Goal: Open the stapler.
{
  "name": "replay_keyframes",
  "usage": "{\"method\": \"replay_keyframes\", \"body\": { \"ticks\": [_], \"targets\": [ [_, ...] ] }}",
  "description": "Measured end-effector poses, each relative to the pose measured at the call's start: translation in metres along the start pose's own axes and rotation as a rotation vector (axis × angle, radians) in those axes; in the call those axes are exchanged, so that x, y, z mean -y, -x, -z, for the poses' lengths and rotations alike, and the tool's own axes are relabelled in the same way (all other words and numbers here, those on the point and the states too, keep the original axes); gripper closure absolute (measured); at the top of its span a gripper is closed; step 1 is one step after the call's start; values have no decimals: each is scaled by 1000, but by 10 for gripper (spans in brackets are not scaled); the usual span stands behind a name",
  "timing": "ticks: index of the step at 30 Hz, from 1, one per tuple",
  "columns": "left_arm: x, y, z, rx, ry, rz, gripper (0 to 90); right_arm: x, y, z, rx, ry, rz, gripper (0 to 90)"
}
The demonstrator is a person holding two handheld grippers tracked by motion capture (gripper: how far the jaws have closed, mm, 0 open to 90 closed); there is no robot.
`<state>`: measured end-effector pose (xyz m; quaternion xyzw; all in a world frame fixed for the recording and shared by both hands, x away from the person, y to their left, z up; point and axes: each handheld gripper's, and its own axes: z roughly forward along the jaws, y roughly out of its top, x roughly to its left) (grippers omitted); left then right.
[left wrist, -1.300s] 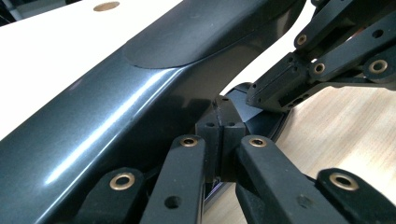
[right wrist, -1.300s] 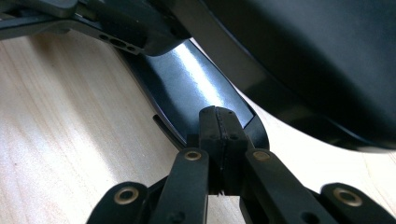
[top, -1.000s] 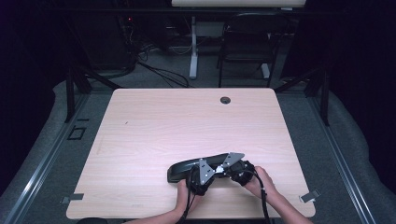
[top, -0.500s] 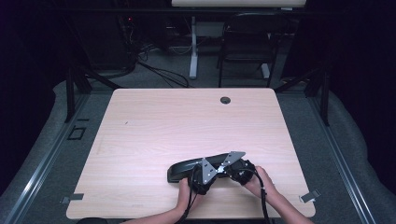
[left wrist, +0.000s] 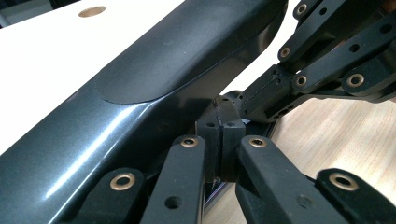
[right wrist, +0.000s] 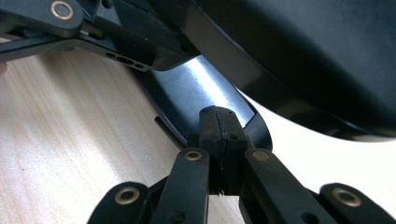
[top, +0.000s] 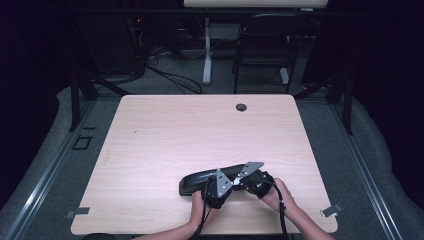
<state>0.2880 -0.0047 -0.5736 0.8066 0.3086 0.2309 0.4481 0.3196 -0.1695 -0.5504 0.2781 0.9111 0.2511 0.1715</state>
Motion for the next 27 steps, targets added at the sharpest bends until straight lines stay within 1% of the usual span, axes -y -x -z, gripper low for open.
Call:
{"method": "replay_keyframes", "body": {
  "ticks": [1,2,3,4,6,7,9,10,11,15,24,27],
  "targets": [
    [0,0,0,0,1,2,900,1,2,0,-12,4,-7,900],
    [0,0,0,0,1,2,900,1,2,0,-12,4,-7,900],
    [0,0,1,-15,24,9,900,0,3,0,-21,0,-7,900],
    [0,0,1,-15,24,9,900,0,3,0,-21,0,-7,900],
    [-3,-2,4,-20,48,2,900,0,3,0,-22,1,-5,900],
    [-5,-2,5,-20,52,2,900,0,2,-1,-15,8,-6,900],
    [-4,-2,5,-24,53,7,900,-1,2,0,-14,-1,2,900],
    [-4,-2,5,-23,52,8,900,0,2,-1,-15,9,-7,900],
    [-4,-2,5,-23,52,8,900,-1,2,0,-13,-1,2,900],
    [-4,-2,5,-22,51,8,900,-1,1,-1,-9,0,12,900],
    [-5,-2,6,-25,47,16,900,-1,1,-1,-12,12,6,900],
    [-6,-2,7,-26,49,19,900,-1,1,-1,-10,6,14,900]
  ]
}}
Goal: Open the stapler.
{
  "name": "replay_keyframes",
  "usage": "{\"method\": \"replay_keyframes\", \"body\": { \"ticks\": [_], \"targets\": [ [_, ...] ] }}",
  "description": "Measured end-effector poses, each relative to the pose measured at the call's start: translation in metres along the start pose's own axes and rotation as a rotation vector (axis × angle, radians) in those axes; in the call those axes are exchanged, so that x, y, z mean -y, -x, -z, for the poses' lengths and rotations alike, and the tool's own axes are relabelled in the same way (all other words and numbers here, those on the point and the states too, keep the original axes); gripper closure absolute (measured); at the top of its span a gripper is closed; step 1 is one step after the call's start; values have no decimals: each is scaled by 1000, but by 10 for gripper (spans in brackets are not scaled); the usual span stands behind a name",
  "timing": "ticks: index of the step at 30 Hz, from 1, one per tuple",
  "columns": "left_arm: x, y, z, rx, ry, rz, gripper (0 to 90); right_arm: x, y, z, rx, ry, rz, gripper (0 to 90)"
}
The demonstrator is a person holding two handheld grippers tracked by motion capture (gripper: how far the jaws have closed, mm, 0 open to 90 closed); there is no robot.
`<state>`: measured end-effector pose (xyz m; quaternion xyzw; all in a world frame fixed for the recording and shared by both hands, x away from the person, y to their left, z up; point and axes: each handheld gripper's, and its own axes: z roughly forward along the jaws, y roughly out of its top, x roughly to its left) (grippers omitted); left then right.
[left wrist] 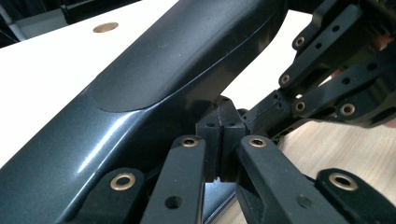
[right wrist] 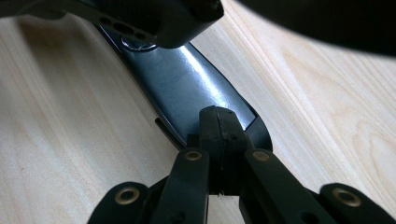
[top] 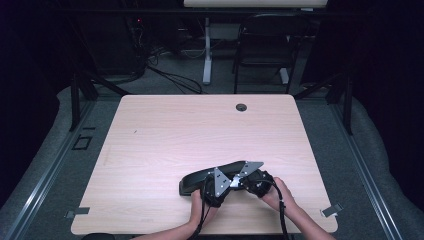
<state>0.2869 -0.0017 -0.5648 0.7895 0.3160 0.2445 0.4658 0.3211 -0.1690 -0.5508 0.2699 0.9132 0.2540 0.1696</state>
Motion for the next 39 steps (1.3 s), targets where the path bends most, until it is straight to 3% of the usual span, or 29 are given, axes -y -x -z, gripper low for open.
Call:
{"method": "replay_keyframes", "body": {
  "ticks": [7,25,39],
  "targets": [
    [-6,-1,3,-2,22,12,900,0,0,1,2,-7,1,900],
    [-10,-2,5,7,13,47,900,0,0,0,1,1,4,900],
    [-13,-3,7,2,20,38,900,1,-9,-1,50,14,56,900]
  ]
}}
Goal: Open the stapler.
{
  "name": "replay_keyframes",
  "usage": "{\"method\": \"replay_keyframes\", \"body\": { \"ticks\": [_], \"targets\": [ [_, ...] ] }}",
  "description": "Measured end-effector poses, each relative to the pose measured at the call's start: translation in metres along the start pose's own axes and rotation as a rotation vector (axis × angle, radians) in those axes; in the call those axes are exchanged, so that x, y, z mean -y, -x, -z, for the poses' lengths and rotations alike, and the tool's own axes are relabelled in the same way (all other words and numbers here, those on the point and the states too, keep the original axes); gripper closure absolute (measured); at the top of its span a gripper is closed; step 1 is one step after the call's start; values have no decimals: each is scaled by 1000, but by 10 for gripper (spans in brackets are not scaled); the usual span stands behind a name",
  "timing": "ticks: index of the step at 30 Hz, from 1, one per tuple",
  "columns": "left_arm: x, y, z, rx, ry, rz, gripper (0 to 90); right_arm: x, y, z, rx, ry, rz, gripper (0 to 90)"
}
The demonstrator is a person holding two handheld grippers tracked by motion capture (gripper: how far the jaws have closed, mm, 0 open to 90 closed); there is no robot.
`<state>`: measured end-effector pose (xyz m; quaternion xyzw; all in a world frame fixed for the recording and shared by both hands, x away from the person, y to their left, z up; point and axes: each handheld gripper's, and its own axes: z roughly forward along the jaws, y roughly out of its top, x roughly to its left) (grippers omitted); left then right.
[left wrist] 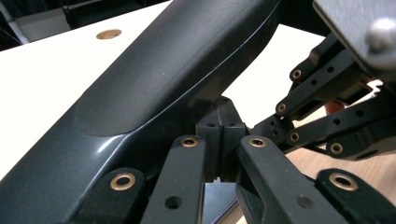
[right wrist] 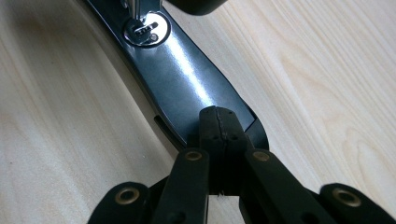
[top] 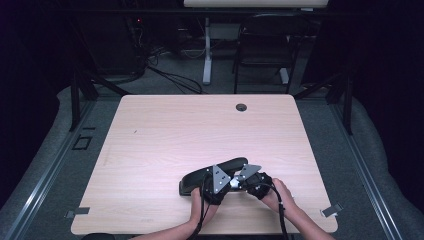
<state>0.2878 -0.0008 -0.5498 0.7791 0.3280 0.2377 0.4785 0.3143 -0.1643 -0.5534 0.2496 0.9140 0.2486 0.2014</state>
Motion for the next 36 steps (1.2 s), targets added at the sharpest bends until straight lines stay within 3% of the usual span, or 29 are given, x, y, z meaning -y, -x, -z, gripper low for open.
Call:
{"method": "replay_keyframes", "body": {
  "ticks": [5,6,14,24,36],
  "targets": [
    [-2,-1,1,1,2,0,900,0,-4,-1,22,4,20,900],
    [-2,-1,1,1,4,1,900,-2,-3,1,19,-20,42,900],
    [-6,-2,4,-12,25,6,900,-1,-5,-1,31,11,26,900],
    [-10,-4,8,-20,47,11,900,-2,-3,0,29,-9,45,900],
    [-16,-6,13,-8,63,35,900,-2,-3,0,21,-7,34,900]
  ]
}}
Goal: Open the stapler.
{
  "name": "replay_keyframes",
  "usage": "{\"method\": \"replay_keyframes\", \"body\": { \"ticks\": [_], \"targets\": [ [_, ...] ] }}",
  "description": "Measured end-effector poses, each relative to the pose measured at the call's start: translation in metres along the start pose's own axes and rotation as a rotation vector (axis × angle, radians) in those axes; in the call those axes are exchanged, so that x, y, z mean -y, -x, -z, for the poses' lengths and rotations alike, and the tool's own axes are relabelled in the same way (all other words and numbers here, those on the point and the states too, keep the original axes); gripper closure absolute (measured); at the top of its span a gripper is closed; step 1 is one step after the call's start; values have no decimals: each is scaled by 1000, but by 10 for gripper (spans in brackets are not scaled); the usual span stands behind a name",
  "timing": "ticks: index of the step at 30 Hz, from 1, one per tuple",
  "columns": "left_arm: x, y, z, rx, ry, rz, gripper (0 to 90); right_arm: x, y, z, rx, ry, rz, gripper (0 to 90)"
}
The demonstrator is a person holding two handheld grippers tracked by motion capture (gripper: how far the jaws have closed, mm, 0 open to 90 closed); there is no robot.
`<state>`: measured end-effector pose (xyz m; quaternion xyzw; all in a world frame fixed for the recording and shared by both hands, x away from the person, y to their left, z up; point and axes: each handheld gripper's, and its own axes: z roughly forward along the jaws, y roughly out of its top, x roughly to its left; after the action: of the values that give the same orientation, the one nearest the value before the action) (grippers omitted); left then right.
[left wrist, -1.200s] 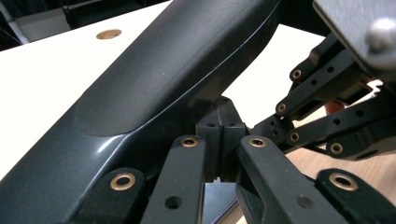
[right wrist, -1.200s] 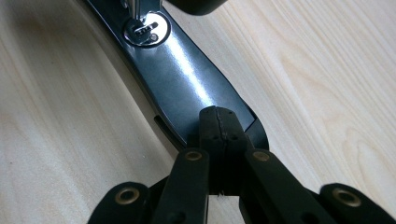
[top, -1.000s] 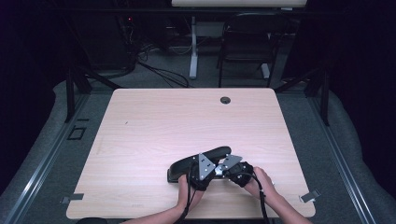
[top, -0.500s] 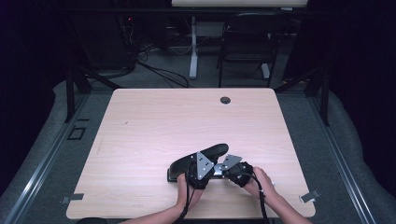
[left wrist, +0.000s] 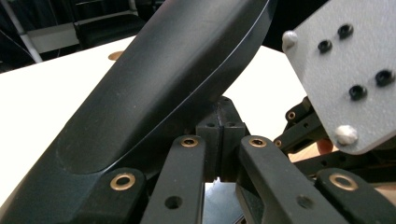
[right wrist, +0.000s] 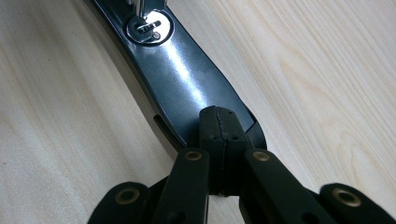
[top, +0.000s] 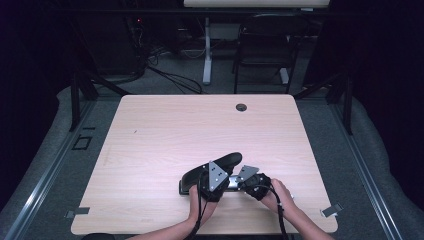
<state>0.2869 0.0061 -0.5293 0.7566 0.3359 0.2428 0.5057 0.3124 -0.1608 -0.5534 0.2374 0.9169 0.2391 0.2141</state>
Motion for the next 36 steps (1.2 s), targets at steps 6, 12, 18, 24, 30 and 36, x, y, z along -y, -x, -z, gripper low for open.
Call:
{"method": "replay_keyframes", "body": {
  "ticks": [6,12,18,24,30,36],
  "targets": [
    [-3,-2,3,-3,14,13,900,0,1,1,-10,-4,0,900],
    [-6,-5,6,4,17,33,900,0,1,1,-6,-6,-5,900],
    [-10,-6,10,2,33,35,900,0,1,1,-10,-8,-9,900],
    [-11,-7,12,-4,43,38,900,0,1,0,-20,0,-20,900],
    [-14,-10,15,-11,51,53,900,0,2,2,-4,-13,-8,900],
    [-17,-15,21,-16,64,69,900,0,1,0,-18,6,-23,900]
  ]
}}
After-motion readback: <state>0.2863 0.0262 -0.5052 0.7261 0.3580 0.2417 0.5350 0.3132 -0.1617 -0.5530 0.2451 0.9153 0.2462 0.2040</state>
